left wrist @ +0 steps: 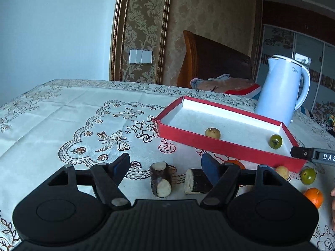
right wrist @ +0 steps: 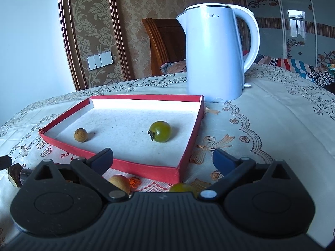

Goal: Organize fruits
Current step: 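Withdraw both tools from the tray toward the remaining produce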

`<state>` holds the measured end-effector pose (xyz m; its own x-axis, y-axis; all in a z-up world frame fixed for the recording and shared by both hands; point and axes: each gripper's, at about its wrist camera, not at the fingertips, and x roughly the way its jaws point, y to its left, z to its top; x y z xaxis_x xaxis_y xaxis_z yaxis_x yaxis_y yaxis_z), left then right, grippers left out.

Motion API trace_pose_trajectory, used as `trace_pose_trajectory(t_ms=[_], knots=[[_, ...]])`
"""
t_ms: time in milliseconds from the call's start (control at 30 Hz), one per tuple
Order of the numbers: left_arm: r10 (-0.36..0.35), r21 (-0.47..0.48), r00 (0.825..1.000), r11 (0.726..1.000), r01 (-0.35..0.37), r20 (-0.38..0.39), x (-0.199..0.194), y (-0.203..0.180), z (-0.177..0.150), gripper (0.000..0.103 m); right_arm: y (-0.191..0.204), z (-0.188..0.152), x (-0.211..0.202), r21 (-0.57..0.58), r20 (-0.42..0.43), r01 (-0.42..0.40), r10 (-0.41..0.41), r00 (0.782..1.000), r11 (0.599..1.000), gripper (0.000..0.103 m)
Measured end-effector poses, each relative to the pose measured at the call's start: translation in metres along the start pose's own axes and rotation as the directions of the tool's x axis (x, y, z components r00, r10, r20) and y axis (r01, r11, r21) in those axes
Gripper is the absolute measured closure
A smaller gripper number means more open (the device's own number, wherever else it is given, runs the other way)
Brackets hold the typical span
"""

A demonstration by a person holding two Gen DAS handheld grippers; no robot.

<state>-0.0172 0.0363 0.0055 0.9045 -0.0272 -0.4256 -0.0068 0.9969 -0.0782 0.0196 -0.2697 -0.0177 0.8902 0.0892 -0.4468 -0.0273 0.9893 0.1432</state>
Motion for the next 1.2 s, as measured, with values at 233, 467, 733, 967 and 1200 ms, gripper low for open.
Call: trace_pose_trajectory(t_ms=[233, 467, 733, 967, 1200], knots=[[0.071, 0.018, 0.995, 0.997, -0.07, -0.069, 0.013, -0.001, -0.002, 0.028, 0.0, 0.0, 0.001, -0.001, -0.006, 0.005, -0.005, 1.0, 1.0, 0.002], [0.043, -0.045, 0.984, 0.998, -0.052, -0.171, 0.027, 0.011, -0.004, 0.028, 0.0, -0.001, 0.001, -0.001, -0.007, 0.006, -0.006, 1.0, 1.0, 0.002], [0.098, 0.014, 0.972, 0.995, -0.097, -0.212, 0.036, 0.003, -0.008, 0.028, 0.001, -0.001, 0.002, -0.002, -0.011, 0.008, -0.008, 1.0, 1.0, 0.002], [0.099, 0.02, 0.972, 0.995, -0.097, -0.214, 0.038, 0.001, -0.008, 0.028, 0.0, -0.001, 0.001, 0.001, -0.004, 0.007, -0.007, 1.0, 1.0, 0.002], [0.103, 0.031, 0.972, 0.995, -0.099, -0.213, 0.04, 0.0, -0.008, 0.028, -0.008, -0.007, -0.015, 0.016, 0.001, -0.009, 0.009, 1.0, 1.0, 0.002]])
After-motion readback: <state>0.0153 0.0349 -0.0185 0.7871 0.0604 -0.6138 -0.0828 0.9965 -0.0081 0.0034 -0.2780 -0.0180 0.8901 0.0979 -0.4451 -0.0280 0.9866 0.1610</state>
